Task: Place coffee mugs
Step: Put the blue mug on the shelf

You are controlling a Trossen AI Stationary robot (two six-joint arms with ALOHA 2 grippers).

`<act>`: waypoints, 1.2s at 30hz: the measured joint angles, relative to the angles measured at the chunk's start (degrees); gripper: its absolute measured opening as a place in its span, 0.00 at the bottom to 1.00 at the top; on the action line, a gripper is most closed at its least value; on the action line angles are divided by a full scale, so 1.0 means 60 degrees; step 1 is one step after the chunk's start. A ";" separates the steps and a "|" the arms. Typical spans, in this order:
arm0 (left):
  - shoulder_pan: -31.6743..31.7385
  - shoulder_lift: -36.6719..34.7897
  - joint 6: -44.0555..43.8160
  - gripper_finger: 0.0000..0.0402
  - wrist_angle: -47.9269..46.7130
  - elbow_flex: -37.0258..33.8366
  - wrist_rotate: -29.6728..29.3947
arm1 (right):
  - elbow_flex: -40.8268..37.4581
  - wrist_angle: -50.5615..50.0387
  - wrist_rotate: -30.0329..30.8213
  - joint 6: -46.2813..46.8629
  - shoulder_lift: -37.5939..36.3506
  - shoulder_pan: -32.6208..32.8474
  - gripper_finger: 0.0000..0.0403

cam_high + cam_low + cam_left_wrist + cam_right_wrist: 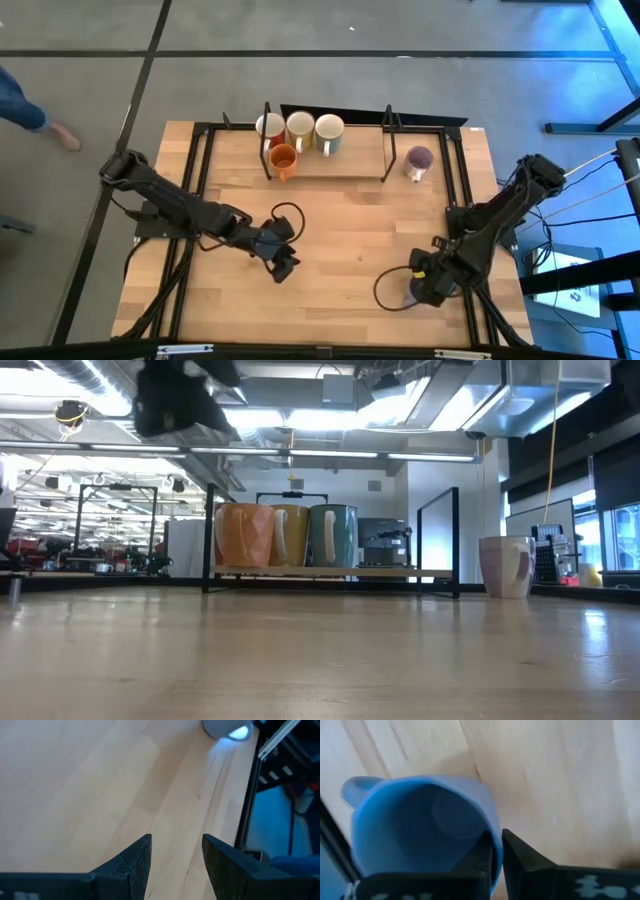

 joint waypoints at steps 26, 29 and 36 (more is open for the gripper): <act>-0.0307 -0.0670 0.1607 0.42 -0.1612 -0.0015 -0.1541 | 0.4708 0.0711 -0.0390 -1.3575 0.3679 -0.6858 0.01; -0.0307 -0.0670 0.1601 0.42 -0.1611 -0.0015 -0.1678 | 0.4902 0.0607 -0.0447 -1.4231 0.4211 -0.7109 0.01; -0.0303 -0.0670 0.1543 0.42 -0.1491 -0.0015 -0.1796 | 0.5046 0.0539 -0.0685 -1.4429 0.4715 -0.7414 0.02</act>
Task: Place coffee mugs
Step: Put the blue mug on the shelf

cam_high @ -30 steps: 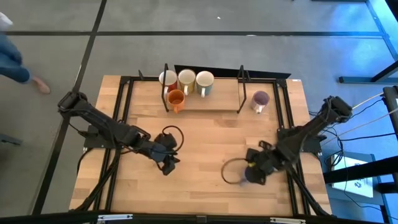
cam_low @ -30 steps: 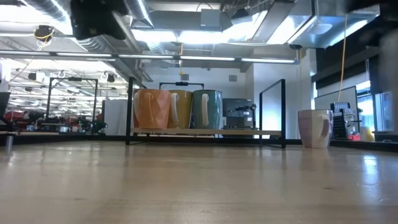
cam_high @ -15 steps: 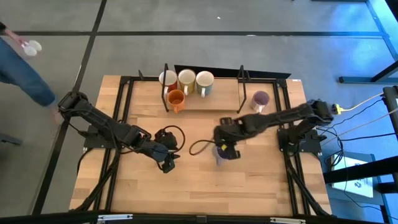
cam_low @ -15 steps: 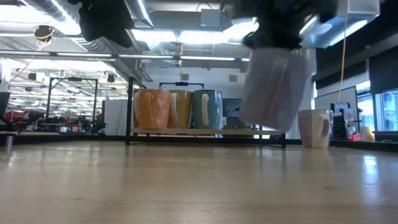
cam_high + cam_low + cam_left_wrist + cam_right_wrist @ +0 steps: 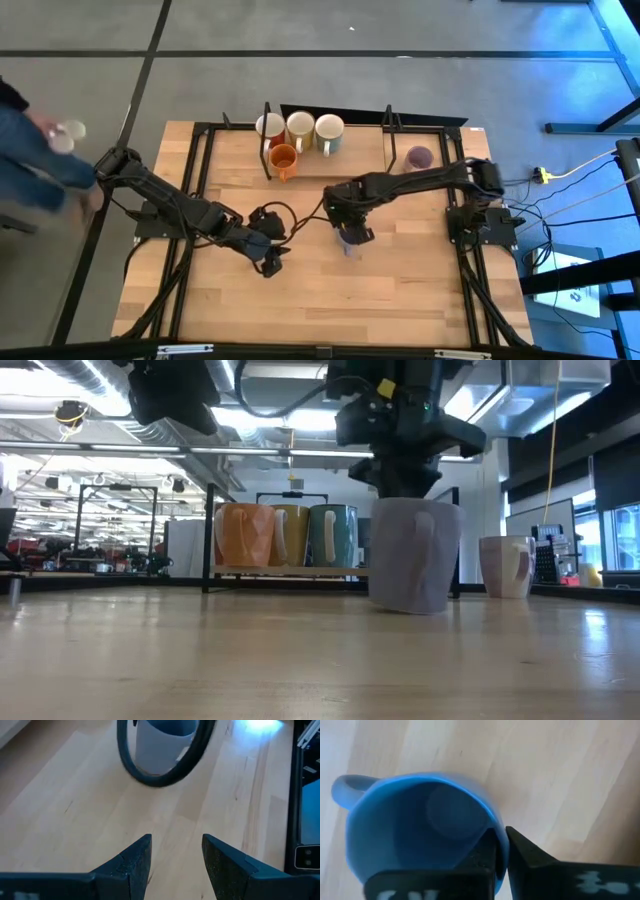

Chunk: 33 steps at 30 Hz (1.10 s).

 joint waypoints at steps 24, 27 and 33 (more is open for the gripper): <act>0.0255 0.0000 -0.0259 0.42 0.0061 0.0000 -0.0598 | 0.0537 -0.2273 0.0593 0.4176 -0.1872 0.1231 0.58; 0.0307 0.0009 -0.0259 0.42 0.0166 0.0000 -0.0980 | -0.0680 -0.1484 0.1056 0.5233 -0.2959 0.1839 0.59; 0.0966 0.0905 0.0775 0.42 0.1659 0.0001 -0.0691 | -0.3652 0.1015 0.1859 0.7603 -0.4672 0.2896 0.59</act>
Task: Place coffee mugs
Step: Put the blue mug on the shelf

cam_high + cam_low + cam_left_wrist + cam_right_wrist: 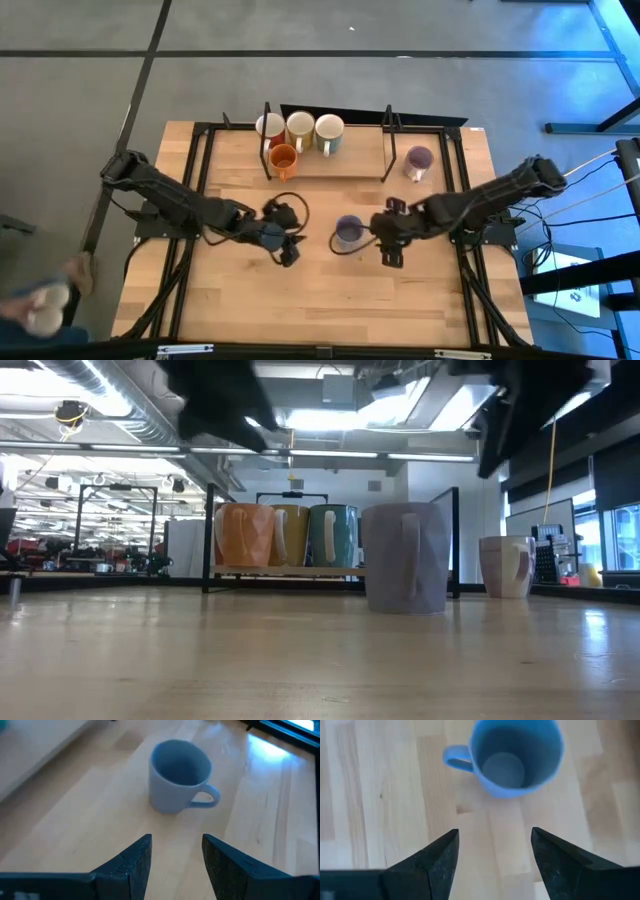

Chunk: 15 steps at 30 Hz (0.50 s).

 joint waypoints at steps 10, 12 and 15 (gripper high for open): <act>0.1362 0.2245 0.1007 0.42 0.1918 -0.0005 0.0594 | -0.2062 0.2380 0.0956 0.1833 -0.0160 0.0498 0.59; 0.1599 0.2587 0.1010 0.42 0.2121 -0.0005 0.0582 | -0.2201 0.2870 0.1344 0.1908 -0.0163 0.0433 0.59; 0.1836 0.3046 0.1041 0.42 0.2680 -0.0005 0.0585 | -0.2387 0.3368 0.1749 0.2029 -0.0164 0.0290 0.59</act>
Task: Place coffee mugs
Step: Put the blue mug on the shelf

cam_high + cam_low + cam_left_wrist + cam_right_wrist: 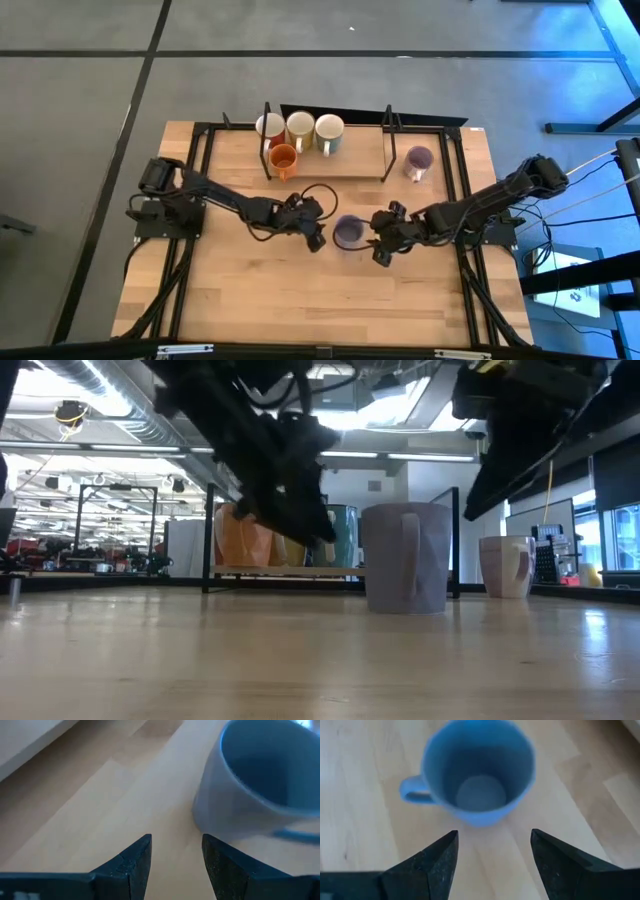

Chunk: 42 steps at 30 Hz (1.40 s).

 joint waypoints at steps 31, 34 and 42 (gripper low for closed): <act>-0.0359 -0.1241 0.0493 0.42 -0.0624 0.0004 0.1339 | 0.0079 0.1263 0.2268 0.1369 -0.0233 0.1706 0.59; -0.0389 -0.1635 0.0503 0.42 -0.0959 0.0007 0.1196 | 0.0048 0.1518 0.3140 0.1592 0.0351 0.2595 0.59; -0.0384 -0.1903 0.0497 0.42 -0.1434 0.0007 0.1601 | 0.0057 0.2506 0.3637 0.3336 0.1797 0.2981 0.59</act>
